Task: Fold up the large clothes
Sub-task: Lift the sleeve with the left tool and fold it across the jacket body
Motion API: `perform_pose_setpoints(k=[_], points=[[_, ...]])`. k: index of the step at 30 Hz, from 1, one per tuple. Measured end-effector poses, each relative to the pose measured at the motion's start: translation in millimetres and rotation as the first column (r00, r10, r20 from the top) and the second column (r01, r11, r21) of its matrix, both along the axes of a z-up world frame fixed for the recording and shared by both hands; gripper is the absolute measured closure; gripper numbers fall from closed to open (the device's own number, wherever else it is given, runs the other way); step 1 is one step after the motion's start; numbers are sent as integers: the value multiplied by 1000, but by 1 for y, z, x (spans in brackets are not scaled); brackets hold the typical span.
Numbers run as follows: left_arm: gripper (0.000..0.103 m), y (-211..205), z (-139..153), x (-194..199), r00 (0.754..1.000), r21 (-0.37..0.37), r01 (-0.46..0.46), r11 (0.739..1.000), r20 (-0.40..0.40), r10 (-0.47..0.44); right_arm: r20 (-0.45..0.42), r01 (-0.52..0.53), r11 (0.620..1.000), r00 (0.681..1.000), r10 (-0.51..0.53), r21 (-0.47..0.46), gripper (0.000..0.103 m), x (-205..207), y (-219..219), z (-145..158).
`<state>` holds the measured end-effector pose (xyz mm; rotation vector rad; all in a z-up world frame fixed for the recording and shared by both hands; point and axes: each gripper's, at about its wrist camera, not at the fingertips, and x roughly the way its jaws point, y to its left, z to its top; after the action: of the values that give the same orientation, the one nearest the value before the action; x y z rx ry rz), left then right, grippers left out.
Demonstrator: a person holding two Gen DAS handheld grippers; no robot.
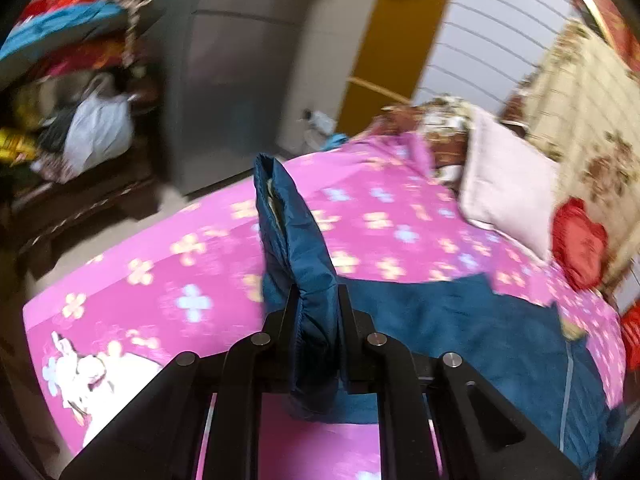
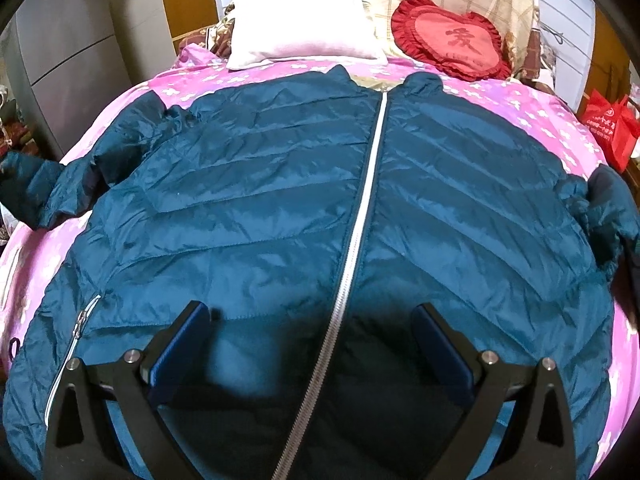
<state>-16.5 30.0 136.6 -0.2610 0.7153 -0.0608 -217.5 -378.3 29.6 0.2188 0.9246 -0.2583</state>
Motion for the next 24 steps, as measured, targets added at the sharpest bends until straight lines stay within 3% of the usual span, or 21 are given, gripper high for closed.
perform_pose_setpoints(k=[11,19,24], points=[[103,-108,29,-37,974,35,223,974,37,-224,29,45,999,999,-45,11,0,-24,-20,13],[103,-197,42,-71,922,58,381,923,57,-384,48,92,995,995,-93,30,0,-45,-41,17],[103,-247,36,-88,884,65,463,884,34,-466,49,110,993,992,-112,39,0,-55,-52,14]])
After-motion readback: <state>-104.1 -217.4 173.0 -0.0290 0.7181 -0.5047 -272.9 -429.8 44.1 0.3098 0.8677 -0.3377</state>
